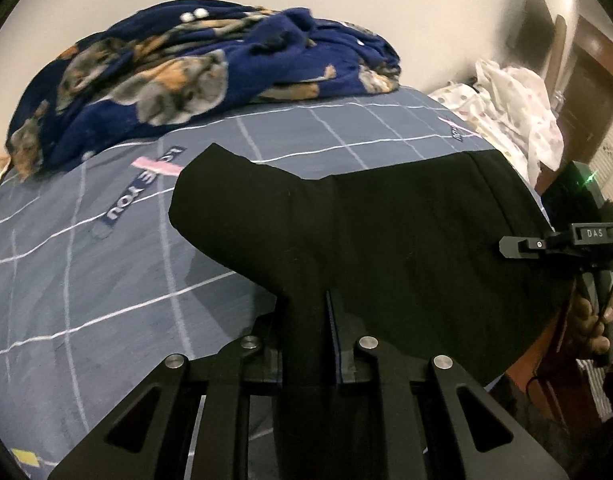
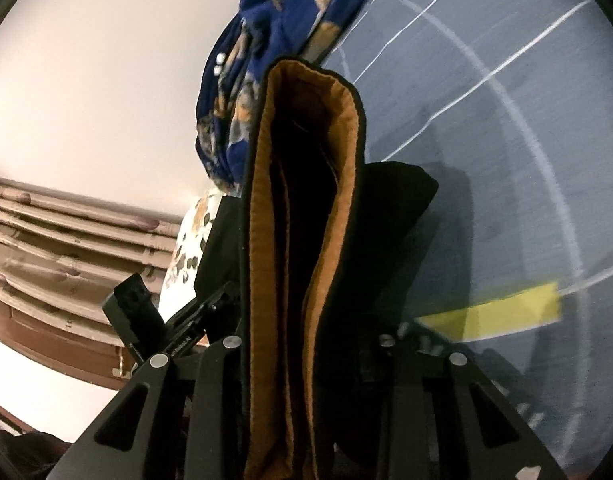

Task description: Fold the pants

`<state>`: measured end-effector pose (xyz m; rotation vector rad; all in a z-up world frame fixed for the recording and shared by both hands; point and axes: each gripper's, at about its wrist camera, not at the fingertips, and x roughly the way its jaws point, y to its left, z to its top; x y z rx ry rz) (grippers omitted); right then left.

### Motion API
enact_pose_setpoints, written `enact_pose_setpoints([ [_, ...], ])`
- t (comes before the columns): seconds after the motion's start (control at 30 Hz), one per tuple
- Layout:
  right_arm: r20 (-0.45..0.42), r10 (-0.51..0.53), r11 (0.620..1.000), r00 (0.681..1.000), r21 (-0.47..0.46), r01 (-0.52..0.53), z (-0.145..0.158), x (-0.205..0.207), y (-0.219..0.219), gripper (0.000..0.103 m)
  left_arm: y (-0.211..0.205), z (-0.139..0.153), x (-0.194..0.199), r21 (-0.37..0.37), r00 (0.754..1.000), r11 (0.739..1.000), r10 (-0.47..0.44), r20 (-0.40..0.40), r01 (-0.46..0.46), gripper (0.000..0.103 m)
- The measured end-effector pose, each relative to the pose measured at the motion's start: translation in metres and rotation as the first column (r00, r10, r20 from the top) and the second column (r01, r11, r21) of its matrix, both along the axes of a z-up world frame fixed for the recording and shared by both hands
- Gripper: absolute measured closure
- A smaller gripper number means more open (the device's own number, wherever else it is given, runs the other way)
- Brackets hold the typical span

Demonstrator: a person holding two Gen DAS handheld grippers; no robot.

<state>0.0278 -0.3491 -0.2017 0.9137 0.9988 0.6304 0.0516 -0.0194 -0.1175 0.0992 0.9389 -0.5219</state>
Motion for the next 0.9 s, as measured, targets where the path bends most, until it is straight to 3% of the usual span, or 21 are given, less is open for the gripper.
enact_pose_setpoints([
  [0.53, -0.010, 0.080, 0.997, 0.997, -0.003, -0.080, 0.010, 0.012, 0.065, 0.075, 0.072, 0.004, -0.011, -0.022, 0.995, 0.995, 0.099, 0.010, -0.099, 0.087],
  [0.9, -0.017, 0.105, 0.994, 0.994, -0.003, -0.105, 0.012, 0.021, 0.086, 0.075, 0.092, 0.009, -0.005, -0.037, 0.990, 0.989, 0.142, 0.013, -0.141, 0.087],
])
